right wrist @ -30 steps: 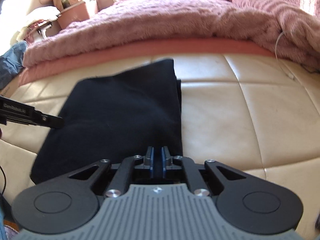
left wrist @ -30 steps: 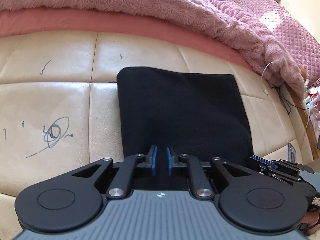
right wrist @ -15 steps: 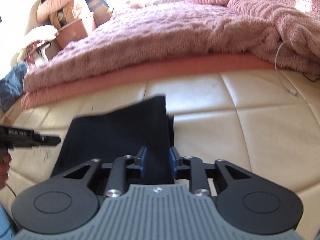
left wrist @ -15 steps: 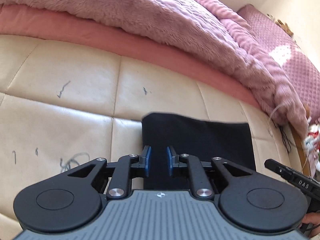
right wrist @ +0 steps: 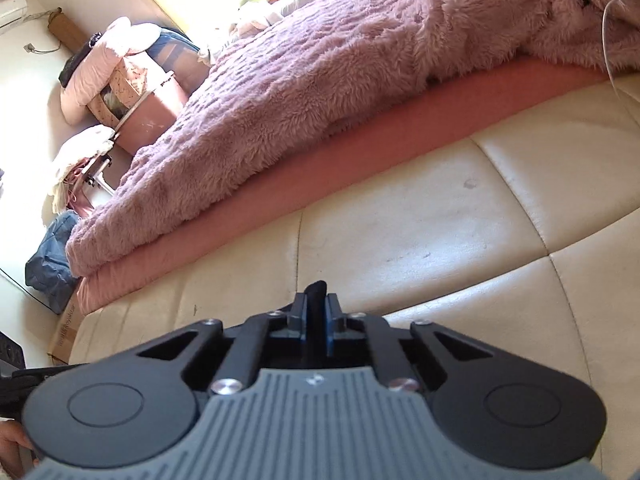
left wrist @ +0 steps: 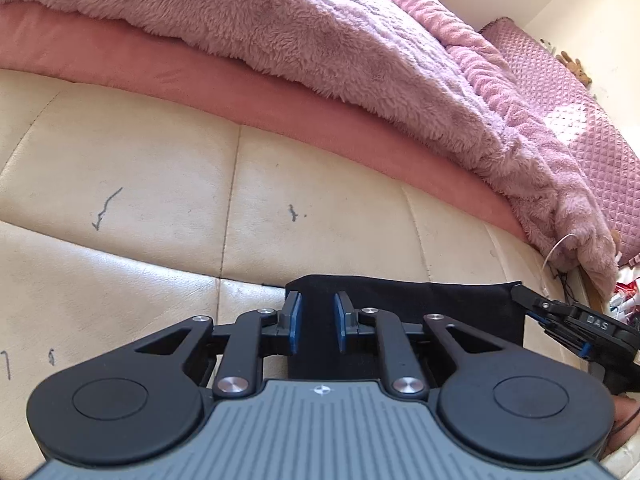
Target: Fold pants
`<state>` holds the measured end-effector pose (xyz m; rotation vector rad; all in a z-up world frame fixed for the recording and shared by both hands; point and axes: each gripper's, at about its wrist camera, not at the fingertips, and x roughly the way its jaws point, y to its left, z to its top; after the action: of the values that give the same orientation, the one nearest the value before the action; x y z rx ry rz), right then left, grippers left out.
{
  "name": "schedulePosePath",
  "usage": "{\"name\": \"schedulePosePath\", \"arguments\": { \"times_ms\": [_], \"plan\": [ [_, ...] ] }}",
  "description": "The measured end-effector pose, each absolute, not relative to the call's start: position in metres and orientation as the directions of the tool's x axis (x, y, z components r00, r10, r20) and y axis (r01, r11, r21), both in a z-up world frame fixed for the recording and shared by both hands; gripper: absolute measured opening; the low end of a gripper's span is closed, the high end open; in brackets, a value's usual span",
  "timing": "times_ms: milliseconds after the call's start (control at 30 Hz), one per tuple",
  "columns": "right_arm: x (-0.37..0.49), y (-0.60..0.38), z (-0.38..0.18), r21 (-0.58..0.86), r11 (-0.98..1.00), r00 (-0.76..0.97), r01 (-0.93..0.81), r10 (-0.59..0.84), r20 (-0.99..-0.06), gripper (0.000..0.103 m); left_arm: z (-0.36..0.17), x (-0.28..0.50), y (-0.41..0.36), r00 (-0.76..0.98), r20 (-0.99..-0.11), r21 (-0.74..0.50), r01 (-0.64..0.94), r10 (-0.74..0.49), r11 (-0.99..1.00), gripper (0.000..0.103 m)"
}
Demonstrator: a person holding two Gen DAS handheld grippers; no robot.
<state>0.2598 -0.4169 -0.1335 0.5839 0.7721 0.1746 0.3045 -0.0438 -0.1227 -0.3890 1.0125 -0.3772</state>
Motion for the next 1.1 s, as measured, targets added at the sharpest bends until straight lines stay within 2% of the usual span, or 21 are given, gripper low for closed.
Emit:
{"name": "schedulePosePath", "arguments": {
  "times_ms": [100,233,533,633,700,733,767,800,900,933,1000,1100],
  "plan": [
    [0.239,-0.412,-0.112,0.542,0.839,0.753,0.042,0.33,-0.569,0.002,-0.118,0.304,-0.048,0.497,-0.711,-0.494,0.152,-0.498,0.856,0.018],
    [0.245,-0.411,-0.128,0.459,0.878,0.723,0.137,0.228,-0.652,0.002,-0.125,0.309,-0.069,0.495,-0.744,-0.405,0.201,-0.449,0.892,0.018],
    [0.259,-0.411,-0.165,0.375,0.91,0.678,0.178,0.163,-0.717,0.002,-0.142,0.318,-0.091,0.498,-0.786,-0.286,0.234,-0.367,0.929,0.02],
    [0.262,-0.411,-0.166,0.364,0.916,0.674,0.17,0.161,-0.721,0.003,-0.138,0.318,-0.089,0.496,-0.787,-0.295,0.216,-0.365,0.931,0.021],
    [0.259,-0.413,-0.157,0.349,0.922,0.679,0.166,0.15,-0.718,0.012,-0.131,0.316,-0.081,0.505,-0.773,-0.334,0.187,-0.382,0.924,0.021],
    [0.255,-0.415,-0.15,0.344,0.924,0.688,0.167,0.141,-0.712,0.028,-0.127,0.313,-0.077,0.514,-0.762,-0.355,0.177,-0.394,0.918,0.021],
    [0.249,-0.418,-0.144,0.346,0.923,0.695,0.17,0.136,-0.706,0.038,-0.123,0.31,-0.072,0.521,-0.752,-0.373,0.17,-0.405,0.912,0.022],
    [0.243,-0.421,-0.139,0.362,0.917,0.702,0.169,0.146,-0.698,0.041,-0.12,0.306,-0.068,0.522,-0.746,-0.387,0.165,-0.413,0.907,0.025],
    [0.219,-0.43,-0.131,0.449,0.876,0.702,0.178,0.208,-0.682,0.049,-0.116,0.294,-0.056,0.515,-0.74,-0.421,0.146,-0.432,0.895,0.046],
    [0.211,-0.432,-0.131,0.478,0.86,0.697,0.18,0.231,-0.679,0.055,-0.115,0.289,-0.052,0.514,-0.736,-0.436,0.138,-0.44,0.889,0.051],
    [0.197,-0.433,-0.136,0.538,0.822,0.674,0.185,0.292,-0.678,0.063,-0.117,0.281,-0.045,0.49,-0.734,-0.475,0.125,-0.471,0.871,0.056],
    [0.179,-0.435,-0.15,0.62,0.757,0.639,0.208,0.375,-0.672,0.064,-0.125,0.271,-0.035,0.436,-0.719,-0.555,0.11,-0.542,0.825,0.061]
  ]
}}
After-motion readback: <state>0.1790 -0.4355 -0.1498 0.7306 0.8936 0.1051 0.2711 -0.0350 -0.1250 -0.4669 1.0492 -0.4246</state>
